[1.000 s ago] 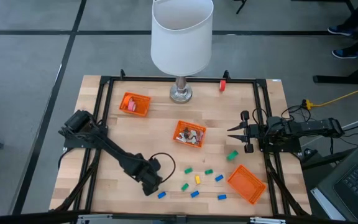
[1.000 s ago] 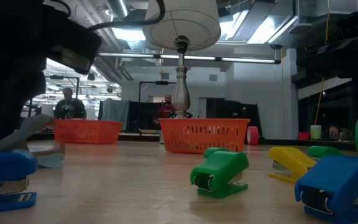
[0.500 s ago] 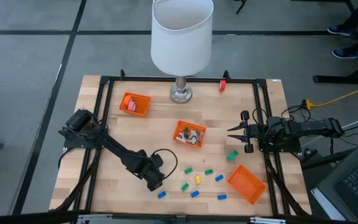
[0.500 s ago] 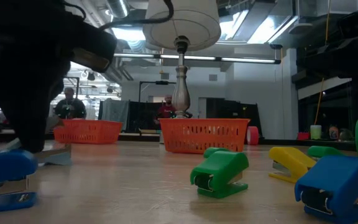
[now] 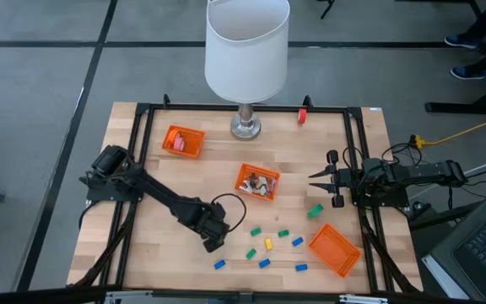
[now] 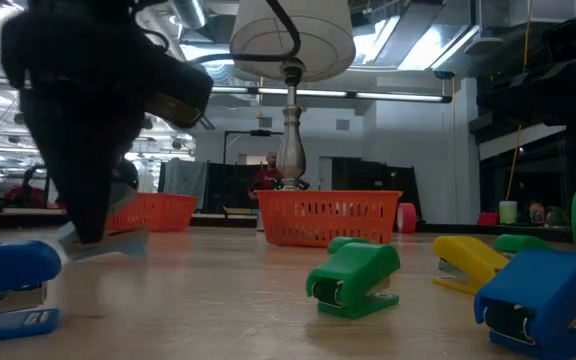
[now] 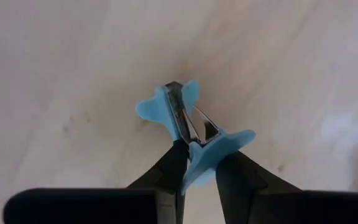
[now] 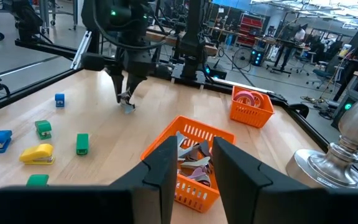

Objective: Pick and place Stapler, Stapler remover, tape
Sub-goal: Put the blue staple remover into the middle orange bin

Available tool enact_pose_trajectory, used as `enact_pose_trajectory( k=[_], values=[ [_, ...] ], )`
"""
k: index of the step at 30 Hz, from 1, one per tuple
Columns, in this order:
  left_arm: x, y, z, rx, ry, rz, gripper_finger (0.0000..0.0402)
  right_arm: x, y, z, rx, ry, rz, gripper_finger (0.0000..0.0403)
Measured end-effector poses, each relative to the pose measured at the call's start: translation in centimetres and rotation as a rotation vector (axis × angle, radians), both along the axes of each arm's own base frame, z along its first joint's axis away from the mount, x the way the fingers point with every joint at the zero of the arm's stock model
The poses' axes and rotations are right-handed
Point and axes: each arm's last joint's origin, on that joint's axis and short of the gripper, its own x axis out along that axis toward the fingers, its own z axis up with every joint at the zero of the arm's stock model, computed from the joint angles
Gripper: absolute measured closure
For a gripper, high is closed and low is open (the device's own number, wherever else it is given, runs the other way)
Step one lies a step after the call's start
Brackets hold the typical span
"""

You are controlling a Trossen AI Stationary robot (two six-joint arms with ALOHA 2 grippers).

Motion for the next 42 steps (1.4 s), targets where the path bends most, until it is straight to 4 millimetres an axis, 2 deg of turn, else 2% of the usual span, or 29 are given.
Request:
enact_pose_trajectory(
  k=[12,16,29,35,42],
  values=[
    [0.9,2.4,0.4,0.035,-0.008,-0.028,0.0343,0.0,0.0,0.0,0.0,0.0,0.0,0.0297],
    [1.1,3.7,1.3,0.071,-0.034,-0.03,0.0343,0.0,0.0,0.0,0.0,0.0,0.0,0.0297],
    [3.5,6.7,7.0,0.304,-0.261,-0.046,0.0343,0.0,0.0,0.0,0.0,0.0,0.0,0.0297],
    [5.3,7.6,8.0,0.367,-0.424,-0.065,0.0343,0.0,0.0,0.0,0.0,0.0,0.0,0.0297],
    [6.5,9.1,8.7,0.414,-0.515,-0.077,0.0343,0.0,0.0,0.0,0.0,0.0,0.0,0.0297]
  ],
)
